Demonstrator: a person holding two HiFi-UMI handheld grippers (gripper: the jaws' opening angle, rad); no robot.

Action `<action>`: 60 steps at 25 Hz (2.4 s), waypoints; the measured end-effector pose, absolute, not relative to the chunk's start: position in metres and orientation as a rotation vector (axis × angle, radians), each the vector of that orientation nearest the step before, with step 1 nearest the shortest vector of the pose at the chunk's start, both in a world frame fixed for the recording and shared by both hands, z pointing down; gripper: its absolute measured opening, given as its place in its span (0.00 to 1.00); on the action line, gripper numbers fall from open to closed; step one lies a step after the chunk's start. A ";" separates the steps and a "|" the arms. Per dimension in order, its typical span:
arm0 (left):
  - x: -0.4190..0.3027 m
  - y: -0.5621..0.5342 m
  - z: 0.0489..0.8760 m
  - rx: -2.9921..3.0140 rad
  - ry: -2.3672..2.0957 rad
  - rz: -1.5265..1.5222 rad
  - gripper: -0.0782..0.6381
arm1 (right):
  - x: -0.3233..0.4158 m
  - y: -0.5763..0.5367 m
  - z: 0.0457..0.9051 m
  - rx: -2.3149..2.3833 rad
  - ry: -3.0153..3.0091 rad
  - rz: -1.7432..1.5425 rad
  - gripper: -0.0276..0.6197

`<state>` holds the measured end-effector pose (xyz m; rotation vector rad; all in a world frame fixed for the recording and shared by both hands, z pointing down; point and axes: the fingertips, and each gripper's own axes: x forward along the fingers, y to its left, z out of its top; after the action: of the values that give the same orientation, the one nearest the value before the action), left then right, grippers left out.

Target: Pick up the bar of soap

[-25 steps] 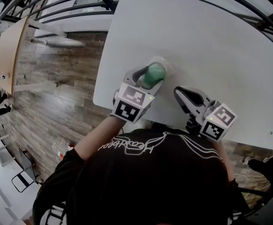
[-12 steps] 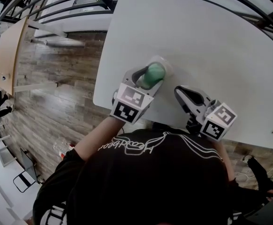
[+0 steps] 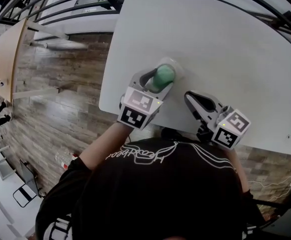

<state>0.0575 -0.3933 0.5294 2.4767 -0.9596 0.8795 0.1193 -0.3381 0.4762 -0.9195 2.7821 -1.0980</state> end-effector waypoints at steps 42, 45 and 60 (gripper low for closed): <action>-0.044 -0.114 0.325 2.758 -0.775 0.131 0.47 | 0.009 -0.093 0.324 -0.966 2.894 -0.568 0.07; -0.051 -0.091 0.321 2.761 -0.733 0.090 0.47 | 0.004 -0.073 0.320 -0.940 2.886 -0.574 0.07; -0.074 -0.030 0.322 2.772 -0.634 0.038 0.47 | -0.022 -0.021 0.318 -0.889 2.873 -0.571 0.07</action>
<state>-0.0738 -0.0303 0.3220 2.7721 -0.6343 0.0379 -0.0217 -0.0207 0.3183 -0.8893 2.8729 -0.5709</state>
